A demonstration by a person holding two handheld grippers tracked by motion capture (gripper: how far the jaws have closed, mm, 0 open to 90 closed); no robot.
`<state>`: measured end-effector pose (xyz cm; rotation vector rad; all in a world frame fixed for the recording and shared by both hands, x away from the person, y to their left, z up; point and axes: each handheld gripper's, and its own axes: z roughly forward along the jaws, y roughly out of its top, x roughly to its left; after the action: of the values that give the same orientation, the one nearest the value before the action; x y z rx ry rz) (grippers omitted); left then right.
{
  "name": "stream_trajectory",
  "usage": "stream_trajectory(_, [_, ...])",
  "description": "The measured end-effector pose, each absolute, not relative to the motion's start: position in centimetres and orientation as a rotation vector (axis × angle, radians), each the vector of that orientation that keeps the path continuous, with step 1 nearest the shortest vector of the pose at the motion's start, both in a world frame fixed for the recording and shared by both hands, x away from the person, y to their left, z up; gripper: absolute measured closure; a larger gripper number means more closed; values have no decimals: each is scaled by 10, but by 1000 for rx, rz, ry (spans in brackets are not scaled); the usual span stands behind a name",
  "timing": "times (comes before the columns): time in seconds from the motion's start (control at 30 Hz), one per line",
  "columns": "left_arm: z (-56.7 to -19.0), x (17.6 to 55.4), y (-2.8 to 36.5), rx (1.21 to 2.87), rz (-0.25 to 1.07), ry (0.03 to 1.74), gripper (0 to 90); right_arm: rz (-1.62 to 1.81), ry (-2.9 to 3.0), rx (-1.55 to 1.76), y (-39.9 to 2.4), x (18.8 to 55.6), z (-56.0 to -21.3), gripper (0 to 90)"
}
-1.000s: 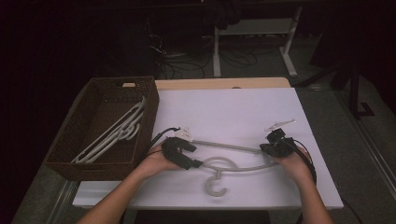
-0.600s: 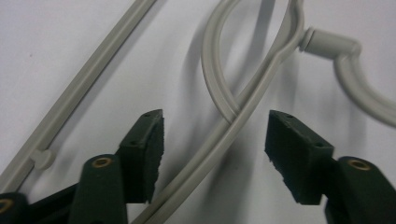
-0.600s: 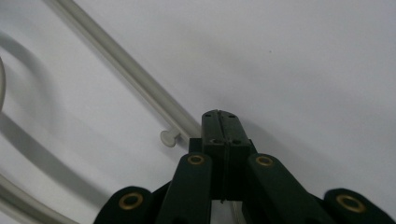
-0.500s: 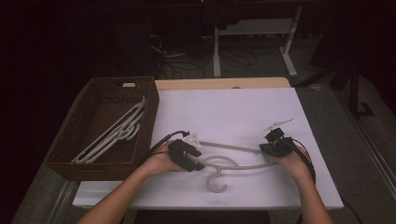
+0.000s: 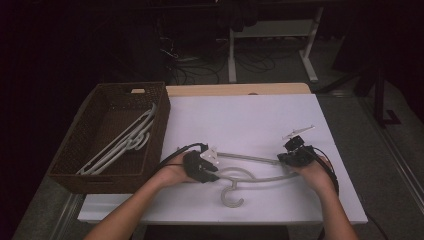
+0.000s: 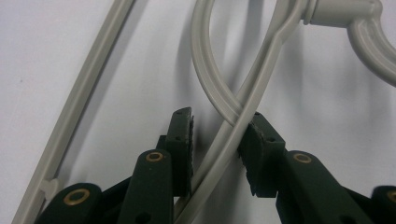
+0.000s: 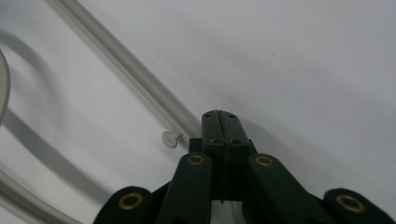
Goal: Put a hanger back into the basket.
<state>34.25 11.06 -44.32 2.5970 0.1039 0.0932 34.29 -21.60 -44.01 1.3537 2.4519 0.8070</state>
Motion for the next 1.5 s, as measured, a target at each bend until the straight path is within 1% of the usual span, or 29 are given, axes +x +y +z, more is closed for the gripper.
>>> stream_trajectory(0.1, [-443,342,110,2597,83,97,685,832,2446,1359,-217,344,-438,894])
stream_trajectory(0.17, [-443,342,110,2600,59,92,734,870,2427,1345,-217,345,-433,890])
stream_trajectory(0.23, [-443,342,110,2601,39,101,799,939,2381,1335,-217,345,-425,835])
stream_trajectory(0.27, [-443,343,110,2600,20,135,810,972,2346,1325,-217,344,-419,823])
stream_trajectory(0.4, [-443,347,112,2587,-17,160,813,1073,2289,1295,-218,339,-403,751])
stream_trajectory(0.5, [-442,347,112,2574,-19,175,815,1086,2274,1291,-220,337,-401,667])
stream_trajectory(0.77, [-425,352,120,2449,-38,311,817,1056,2280,1282,-223,331,-409,383])
stream_trajectory(0.9, [-414,354,125,2399,-39,380,817,1061,2269,1281,-225,325,-411,283])
stream_trajectory(1.07, [-390,354,132,2327,-45,463,817,1083,2298,1274,-227,317,-417,144])
stream_trajectory(1.17, [-374,354,136,2299,-44,509,817,1099,2296,1262,-227,312,-420,114])
stream_trajectory(1.3, [-351,357,144,2275,-31,554,817,1120,2302,1229,-226,307,-422,9])
stream_trajectory(1.5, [-313,362,160,2266,36,581,817,1132,2314,1194,-225,303,-424,7])
